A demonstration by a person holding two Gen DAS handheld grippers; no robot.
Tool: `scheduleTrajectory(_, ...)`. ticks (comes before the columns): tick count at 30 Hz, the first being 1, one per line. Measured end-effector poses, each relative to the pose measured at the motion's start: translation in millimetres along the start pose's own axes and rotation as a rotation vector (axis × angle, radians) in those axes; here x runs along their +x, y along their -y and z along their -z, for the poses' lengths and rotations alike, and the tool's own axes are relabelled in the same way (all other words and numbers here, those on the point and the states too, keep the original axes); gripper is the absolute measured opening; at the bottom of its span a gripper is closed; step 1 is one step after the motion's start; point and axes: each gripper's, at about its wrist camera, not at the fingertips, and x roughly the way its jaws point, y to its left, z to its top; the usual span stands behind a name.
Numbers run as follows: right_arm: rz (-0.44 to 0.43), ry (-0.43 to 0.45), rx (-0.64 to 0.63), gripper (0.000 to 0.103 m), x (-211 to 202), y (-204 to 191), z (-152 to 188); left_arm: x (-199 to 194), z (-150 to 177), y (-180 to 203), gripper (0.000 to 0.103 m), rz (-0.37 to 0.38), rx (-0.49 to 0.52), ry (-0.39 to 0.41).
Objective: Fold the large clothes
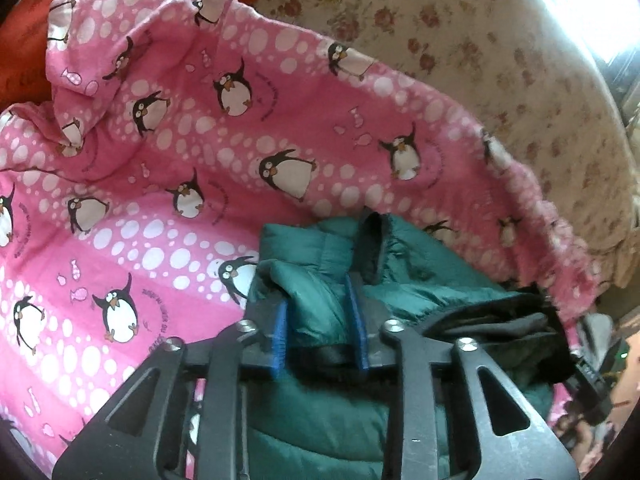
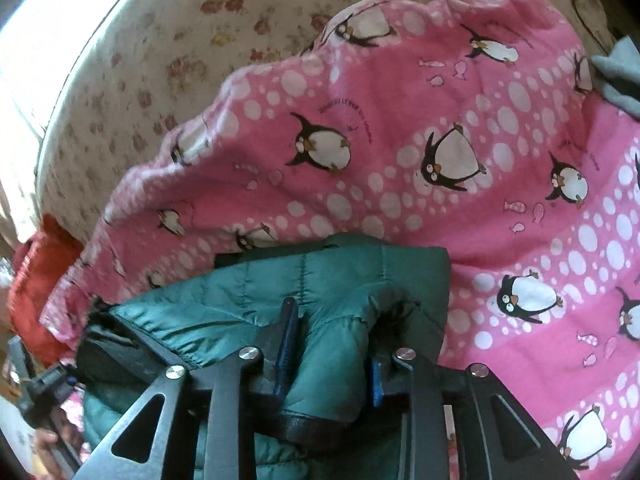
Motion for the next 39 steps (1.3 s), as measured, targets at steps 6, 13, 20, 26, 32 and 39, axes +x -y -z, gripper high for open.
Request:
scheduleTrajectory(6,-0.006,0.011,-0.063,0.037,-24.9,-10.8,3.3,-30.8,3.5,5.6,0.076,0.007,0.012,0.07)
scheduleTrajectory(13,0.052,0.019,-0.033,0.044,-40.2,-1.7,9.0,-48.0,13.2,8.5,0.076,-0.004,0.053,0.088)
scheduleTrajectory(20,0.036,0.162,-0.06,0.081,-86.3,-14.9,9.1,-39.6,27.8,23.4,0.076,-0.062,0.139,0.08)
scheduleTrajectory(26,0.036,0.059,-0.342,0.081,-54.4,-79.6,26.0,-8.3,25.4,33.7,0.076,-0.171,0.141,0.034)
scheduleTrajectory(32,0.101,-0.02,-0.501,0.081,10.0,-121.9,35.2,17.4,20.9,39.0,0.076,-0.271,0.183,0.02)
scheduleTrajectory(39,0.274,-0.074,-0.575,0.081,62.6,-118.3,34.8,38.0,20.5,44.8,0.076,-0.312,0.263,0.009)
